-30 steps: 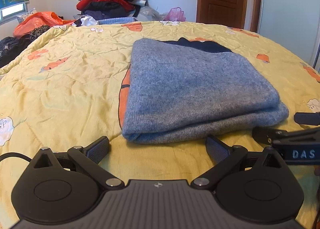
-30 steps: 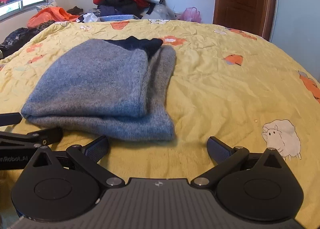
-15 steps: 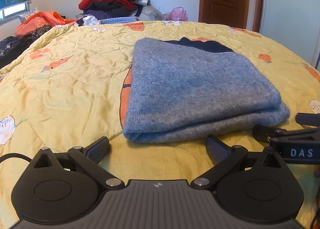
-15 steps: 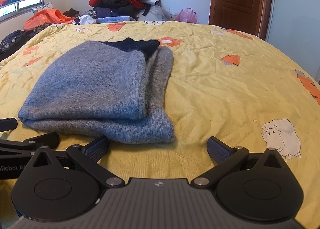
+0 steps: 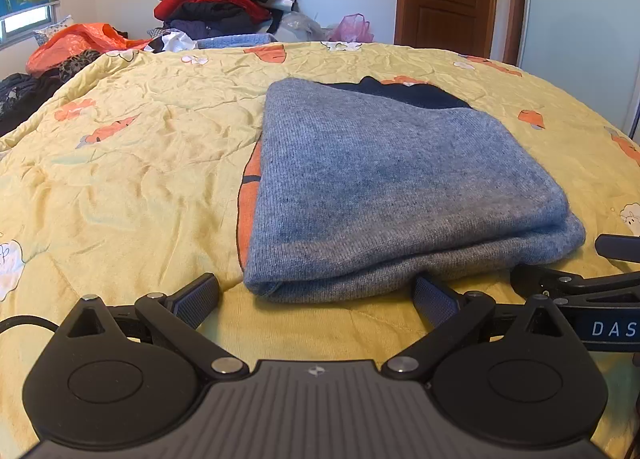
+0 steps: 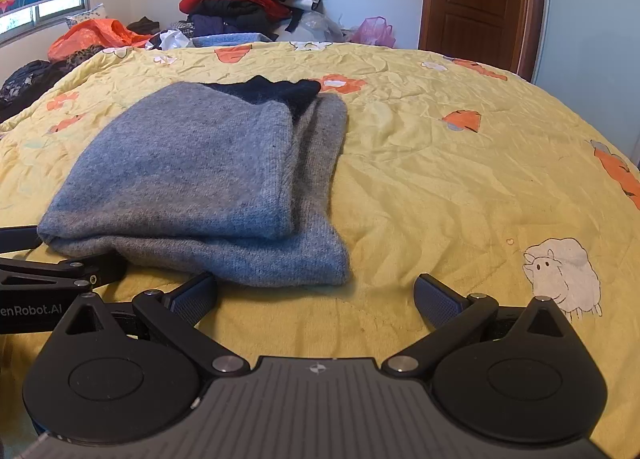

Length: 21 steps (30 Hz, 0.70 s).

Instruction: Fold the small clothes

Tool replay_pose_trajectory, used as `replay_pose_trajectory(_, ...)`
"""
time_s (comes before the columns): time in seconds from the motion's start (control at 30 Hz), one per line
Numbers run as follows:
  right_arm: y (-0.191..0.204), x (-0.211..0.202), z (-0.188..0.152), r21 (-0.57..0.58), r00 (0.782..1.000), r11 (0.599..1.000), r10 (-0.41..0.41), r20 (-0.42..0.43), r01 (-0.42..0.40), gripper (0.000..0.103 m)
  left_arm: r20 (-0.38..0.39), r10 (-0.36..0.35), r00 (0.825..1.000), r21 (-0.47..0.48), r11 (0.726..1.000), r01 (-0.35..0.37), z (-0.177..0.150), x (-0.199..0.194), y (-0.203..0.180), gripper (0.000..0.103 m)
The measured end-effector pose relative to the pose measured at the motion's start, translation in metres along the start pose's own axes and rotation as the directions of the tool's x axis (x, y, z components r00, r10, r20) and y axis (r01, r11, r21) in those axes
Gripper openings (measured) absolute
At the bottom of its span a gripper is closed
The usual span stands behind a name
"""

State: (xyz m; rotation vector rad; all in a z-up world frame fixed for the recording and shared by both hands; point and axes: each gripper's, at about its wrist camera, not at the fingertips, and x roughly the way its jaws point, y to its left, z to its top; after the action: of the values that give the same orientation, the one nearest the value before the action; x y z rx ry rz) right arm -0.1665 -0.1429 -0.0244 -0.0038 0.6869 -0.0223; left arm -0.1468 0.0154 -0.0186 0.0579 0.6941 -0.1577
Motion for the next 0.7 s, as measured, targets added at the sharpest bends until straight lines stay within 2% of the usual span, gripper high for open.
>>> replay_pose_trajectory(0.7, 0.0002, -0.0009, 0.0002, -0.005, 1.000, 1.000, 0.003, -0.002, -0.003, 0.103, 0.000, 0.000, 1.000, 0.000, 1.000, 0.000, -0.0004, 0.0002, 0.0002, 0.103)
